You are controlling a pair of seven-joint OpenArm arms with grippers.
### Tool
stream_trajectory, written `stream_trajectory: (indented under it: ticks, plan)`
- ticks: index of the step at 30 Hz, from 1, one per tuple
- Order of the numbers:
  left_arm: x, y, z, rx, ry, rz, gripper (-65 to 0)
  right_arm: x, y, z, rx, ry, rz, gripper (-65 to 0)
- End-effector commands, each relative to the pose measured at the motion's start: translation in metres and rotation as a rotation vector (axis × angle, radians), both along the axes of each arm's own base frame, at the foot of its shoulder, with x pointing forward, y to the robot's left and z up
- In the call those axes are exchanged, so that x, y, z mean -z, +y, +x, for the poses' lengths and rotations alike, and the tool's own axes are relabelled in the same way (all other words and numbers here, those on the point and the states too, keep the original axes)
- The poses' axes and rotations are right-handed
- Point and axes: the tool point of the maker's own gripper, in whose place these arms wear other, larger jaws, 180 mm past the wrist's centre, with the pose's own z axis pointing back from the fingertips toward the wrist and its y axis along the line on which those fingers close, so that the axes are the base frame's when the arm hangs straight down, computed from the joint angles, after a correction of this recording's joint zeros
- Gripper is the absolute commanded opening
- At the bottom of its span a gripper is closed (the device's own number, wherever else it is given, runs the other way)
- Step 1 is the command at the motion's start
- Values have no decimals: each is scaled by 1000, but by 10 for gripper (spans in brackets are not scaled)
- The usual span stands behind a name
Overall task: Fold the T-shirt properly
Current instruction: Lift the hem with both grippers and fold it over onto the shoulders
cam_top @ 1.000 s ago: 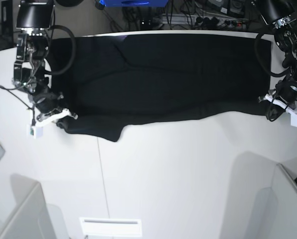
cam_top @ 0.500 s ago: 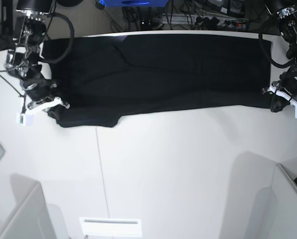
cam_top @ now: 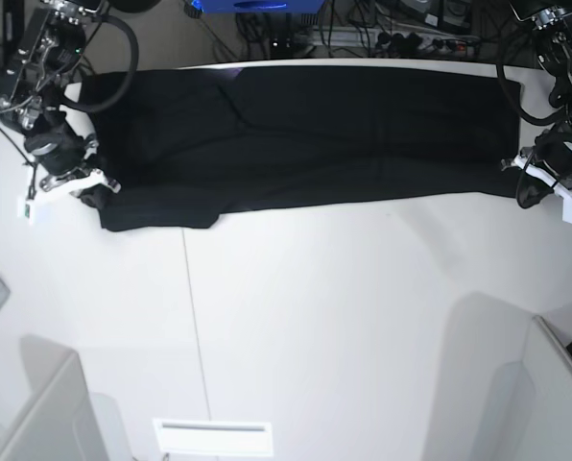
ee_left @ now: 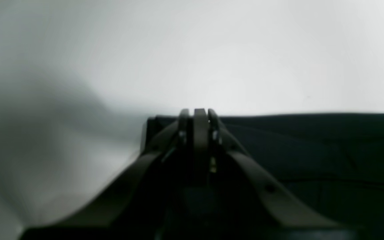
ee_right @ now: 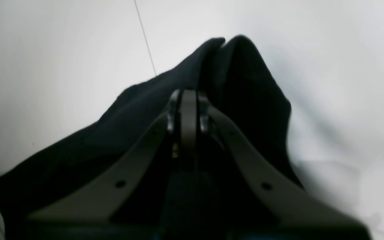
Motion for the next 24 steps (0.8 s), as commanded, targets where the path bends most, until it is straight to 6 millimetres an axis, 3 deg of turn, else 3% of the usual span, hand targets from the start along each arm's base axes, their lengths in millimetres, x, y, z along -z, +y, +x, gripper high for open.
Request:
stream_trajectory:
  ticks: [1, 8, 24]
  plan:
    - [-17, 2, 8, 16, -54, 24, -650, -12, -1, 3, -6, -46, -2, -650]
    - [-14, 2, 3, 20, -37, 29, -650, -13, -8, -20, 45, -49, 133, -650]
    - [0, 0, -27, 31, 41, 50, -650, 7, -7, -65, 56, 61, 147, -650]
